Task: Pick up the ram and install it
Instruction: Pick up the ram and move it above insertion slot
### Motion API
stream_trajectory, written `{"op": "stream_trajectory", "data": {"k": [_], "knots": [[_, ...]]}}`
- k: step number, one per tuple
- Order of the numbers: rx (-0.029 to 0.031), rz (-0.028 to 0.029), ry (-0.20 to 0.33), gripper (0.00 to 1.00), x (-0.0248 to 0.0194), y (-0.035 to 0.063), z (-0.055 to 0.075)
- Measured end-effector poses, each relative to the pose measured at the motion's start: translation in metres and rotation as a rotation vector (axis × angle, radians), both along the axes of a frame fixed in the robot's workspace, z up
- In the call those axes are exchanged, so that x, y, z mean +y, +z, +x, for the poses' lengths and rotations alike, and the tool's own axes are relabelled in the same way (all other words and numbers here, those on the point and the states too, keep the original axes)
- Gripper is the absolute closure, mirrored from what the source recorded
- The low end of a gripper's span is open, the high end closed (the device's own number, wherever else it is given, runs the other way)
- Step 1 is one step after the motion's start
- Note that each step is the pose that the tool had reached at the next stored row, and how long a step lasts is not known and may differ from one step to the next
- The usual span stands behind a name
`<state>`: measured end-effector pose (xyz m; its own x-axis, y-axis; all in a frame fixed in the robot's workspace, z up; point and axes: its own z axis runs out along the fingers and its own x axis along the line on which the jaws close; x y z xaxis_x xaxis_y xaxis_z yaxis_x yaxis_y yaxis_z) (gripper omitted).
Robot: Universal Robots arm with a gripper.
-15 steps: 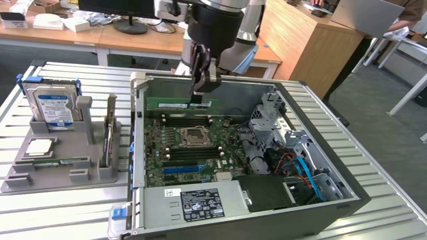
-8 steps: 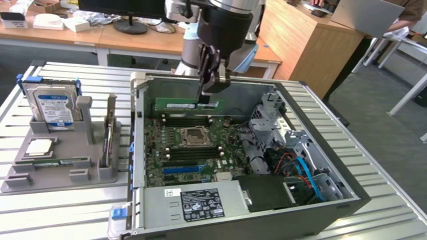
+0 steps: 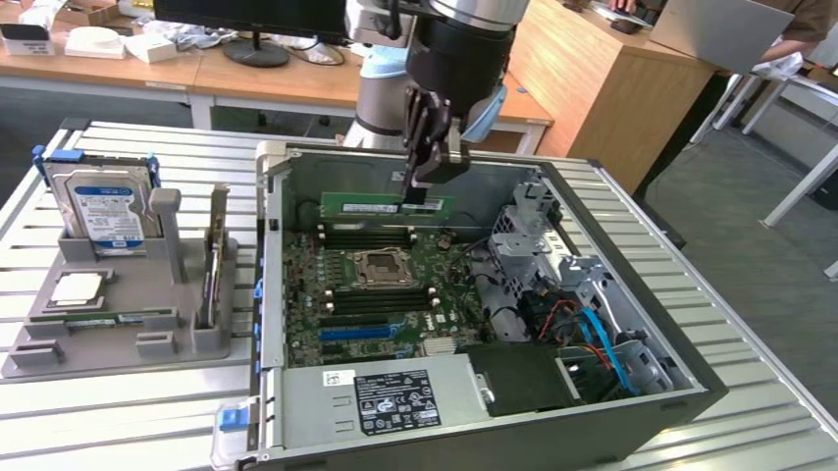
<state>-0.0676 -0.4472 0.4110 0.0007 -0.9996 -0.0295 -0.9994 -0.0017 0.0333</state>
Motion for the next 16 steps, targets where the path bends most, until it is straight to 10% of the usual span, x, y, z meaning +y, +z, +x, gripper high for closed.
{"op": "stream_trajectory", "data": {"k": [16], "knots": [[0.0, 0.0, 0.0, 0.89, 0.0, 0.0, 0.029]]}}
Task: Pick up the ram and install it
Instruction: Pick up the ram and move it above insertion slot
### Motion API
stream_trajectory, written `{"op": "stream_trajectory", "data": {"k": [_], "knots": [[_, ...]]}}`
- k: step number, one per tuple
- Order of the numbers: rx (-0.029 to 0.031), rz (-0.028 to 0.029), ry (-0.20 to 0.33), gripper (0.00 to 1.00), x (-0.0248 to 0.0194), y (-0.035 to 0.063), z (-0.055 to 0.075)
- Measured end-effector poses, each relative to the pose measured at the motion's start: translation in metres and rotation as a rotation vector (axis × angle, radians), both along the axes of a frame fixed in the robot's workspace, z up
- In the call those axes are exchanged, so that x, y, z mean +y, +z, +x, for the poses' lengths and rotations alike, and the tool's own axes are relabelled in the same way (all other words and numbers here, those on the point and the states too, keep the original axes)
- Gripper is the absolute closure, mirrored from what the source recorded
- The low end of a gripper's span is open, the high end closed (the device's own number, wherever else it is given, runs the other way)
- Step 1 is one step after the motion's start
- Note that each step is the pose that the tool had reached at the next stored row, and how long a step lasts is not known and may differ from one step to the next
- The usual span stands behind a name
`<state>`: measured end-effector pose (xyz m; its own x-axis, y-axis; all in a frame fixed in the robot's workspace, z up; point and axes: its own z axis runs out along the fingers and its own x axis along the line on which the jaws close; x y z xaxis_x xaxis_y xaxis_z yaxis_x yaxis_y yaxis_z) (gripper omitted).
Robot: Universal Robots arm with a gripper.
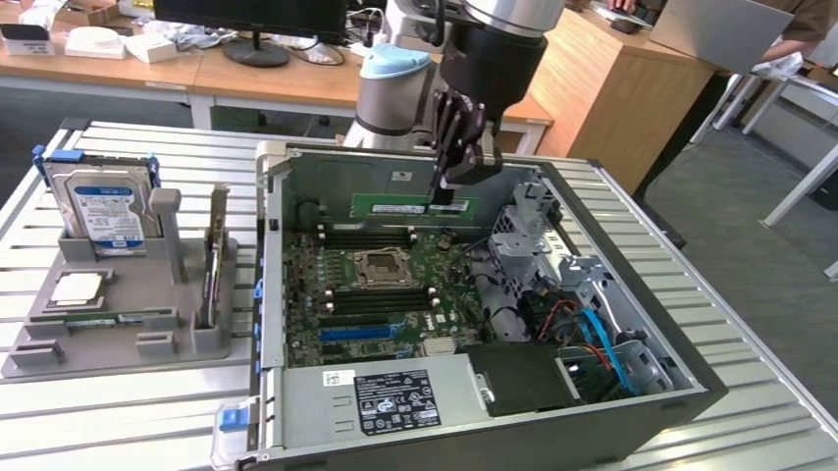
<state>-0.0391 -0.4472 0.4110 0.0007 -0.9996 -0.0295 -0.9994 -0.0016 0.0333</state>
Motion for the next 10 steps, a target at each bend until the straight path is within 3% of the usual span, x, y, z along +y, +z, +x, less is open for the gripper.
{"op": "stream_trajectory", "data": {"k": [10], "knots": [[-0.0001, 0.0001, 0.0, 0.89, 0.0011, -0.0001, 0.0029]]}}
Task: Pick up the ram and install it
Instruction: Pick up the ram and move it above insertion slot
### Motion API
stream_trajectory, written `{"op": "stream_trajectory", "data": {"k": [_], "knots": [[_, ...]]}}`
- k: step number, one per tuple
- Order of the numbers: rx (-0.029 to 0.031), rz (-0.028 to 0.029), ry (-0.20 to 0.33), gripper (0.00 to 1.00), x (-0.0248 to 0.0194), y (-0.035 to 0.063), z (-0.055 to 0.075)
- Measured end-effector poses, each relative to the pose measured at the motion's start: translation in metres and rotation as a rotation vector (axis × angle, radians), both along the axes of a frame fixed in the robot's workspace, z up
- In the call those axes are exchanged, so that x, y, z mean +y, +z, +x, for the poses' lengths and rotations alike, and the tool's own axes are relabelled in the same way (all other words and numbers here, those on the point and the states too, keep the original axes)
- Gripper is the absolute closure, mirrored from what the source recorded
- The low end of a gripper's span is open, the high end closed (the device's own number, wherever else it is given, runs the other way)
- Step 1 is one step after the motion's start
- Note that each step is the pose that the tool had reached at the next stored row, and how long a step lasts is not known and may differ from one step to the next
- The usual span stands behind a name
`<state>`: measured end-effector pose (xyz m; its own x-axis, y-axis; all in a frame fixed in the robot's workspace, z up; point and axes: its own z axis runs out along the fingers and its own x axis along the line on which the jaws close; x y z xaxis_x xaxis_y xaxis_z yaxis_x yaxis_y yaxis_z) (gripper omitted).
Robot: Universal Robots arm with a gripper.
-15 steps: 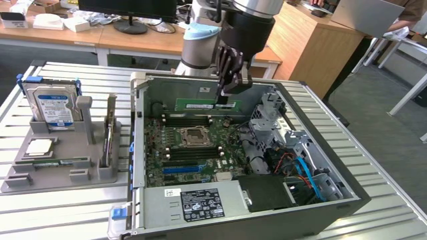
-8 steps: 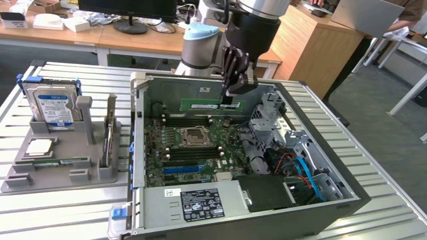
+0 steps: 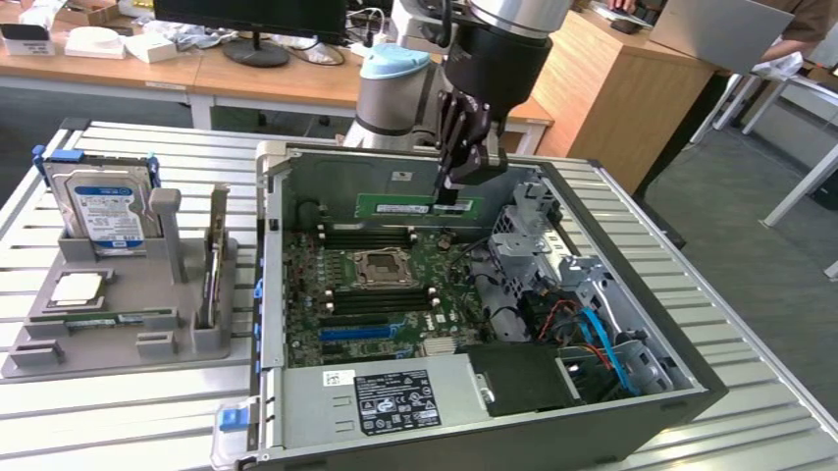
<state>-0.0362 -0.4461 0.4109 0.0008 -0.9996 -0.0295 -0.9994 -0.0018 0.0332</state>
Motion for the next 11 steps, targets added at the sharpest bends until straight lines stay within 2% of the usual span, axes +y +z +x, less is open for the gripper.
{"op": "stream_trajectory", "data": {"k": [3, 11], "knots": [[0.0001, -0.0001, 0.0, 0.89, 0.0032, 0.0, 0.0], [0.0001, -0.0001, 0.0, 0.89, 0.0154, -0.0003, 0.0]]}}
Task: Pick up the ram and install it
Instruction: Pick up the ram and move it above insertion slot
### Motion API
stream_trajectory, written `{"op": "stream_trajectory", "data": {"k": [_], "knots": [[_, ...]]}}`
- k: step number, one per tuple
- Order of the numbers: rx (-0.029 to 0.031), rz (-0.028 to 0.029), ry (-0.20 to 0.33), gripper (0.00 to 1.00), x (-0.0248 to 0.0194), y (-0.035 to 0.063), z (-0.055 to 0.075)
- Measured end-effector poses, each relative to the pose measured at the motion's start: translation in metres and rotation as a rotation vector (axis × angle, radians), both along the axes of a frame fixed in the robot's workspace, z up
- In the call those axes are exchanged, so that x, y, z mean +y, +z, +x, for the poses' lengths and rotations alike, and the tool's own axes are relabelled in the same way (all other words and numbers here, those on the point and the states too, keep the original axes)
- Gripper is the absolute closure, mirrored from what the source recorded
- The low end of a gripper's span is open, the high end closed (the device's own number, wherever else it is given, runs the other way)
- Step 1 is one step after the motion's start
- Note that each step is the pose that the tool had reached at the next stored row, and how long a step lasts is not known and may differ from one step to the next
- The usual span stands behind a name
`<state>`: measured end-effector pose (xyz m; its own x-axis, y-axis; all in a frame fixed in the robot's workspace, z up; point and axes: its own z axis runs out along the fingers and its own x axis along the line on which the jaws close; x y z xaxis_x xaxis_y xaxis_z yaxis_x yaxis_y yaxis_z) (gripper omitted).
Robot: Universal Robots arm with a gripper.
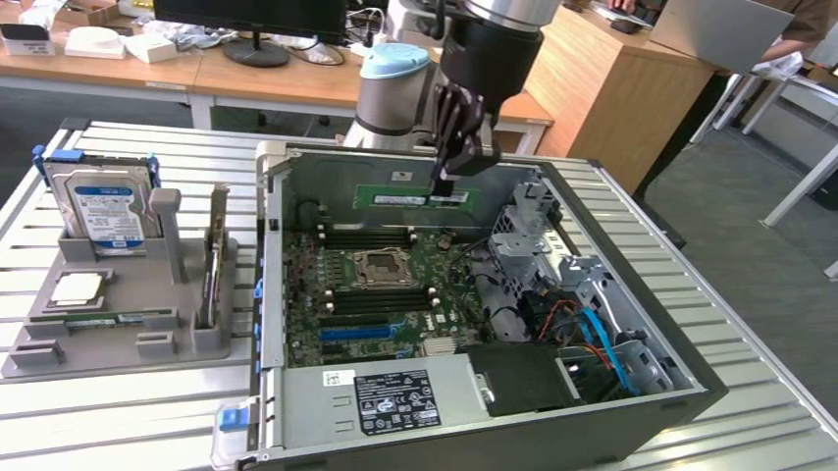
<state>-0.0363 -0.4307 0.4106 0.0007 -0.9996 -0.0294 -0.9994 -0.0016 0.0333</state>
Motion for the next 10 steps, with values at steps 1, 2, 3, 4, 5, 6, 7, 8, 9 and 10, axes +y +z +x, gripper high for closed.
{"op": "stream_trajectory", "data": {"k": [1, 2, 3, 4, 5, 6, 7, 8, 9, 10], "knots": [[0.0, 0.0001, 0.0, 0.89, 0.0013, -0.0001, 0.0], [0.0001, 0.0, 0.0, 0.89, 0.0026, -0.0001, 0.0], [0.0, 0.0, 0.0, 0.89, 0.0042, -0.0002, 0.0], [0.0, 0.0001, 0.0, 0.89, 0.0057, -0.0003, 0.0], [0.0, 0.0001, 0.0, 0.89, 0.0073, -0.0004, 0.0], [0.0, 0.0001, 0.0, 0.89, 0.0087, -0.0004, 0.0], [0.0, 0.0001, 0.0, 0.89, 0.0103, -0.0005, 0.0], [0.0, 0.0001, 0.0, 0.89, 0.0117, -0.0005, 0.0], [0.0, 0.0, 0.0, 0.89, 0.0133, -0.0006, 0.0], [0.0, 0.0, 0.0, 0.89, 0.0148, -0.0006, 0.0]]}}
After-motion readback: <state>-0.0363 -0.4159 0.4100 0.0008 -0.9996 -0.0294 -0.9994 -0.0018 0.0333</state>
